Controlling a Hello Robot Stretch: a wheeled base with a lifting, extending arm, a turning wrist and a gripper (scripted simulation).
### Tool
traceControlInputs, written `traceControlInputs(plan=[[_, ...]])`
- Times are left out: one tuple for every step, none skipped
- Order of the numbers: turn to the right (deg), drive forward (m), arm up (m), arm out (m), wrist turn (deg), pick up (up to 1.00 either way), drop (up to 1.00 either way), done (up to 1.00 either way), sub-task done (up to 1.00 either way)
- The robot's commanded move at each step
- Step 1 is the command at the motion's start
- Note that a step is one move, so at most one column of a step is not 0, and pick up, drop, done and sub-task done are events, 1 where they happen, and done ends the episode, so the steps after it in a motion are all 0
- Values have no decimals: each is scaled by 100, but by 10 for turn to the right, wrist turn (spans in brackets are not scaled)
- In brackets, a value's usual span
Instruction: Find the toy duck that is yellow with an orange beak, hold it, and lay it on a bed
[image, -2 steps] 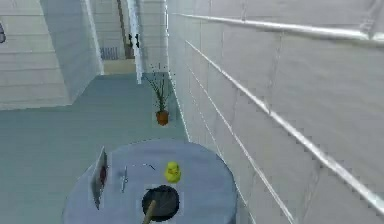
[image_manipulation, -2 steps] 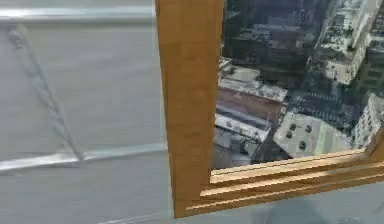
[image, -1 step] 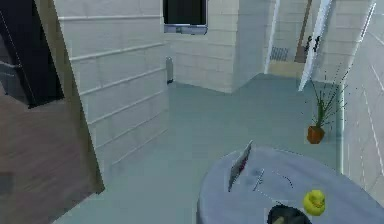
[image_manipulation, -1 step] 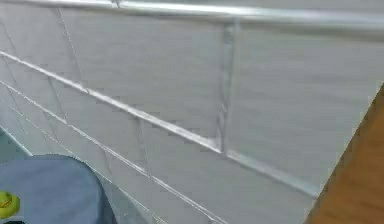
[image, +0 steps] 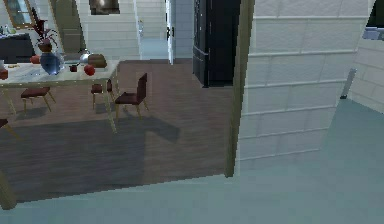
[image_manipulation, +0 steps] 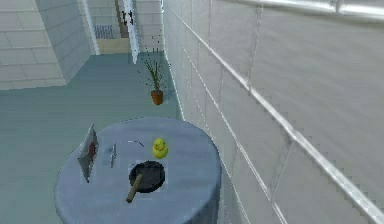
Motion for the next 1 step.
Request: traceControlInputs(plan=[[0, 0, 50, 0, 0, 0, 0, 0, 0]])
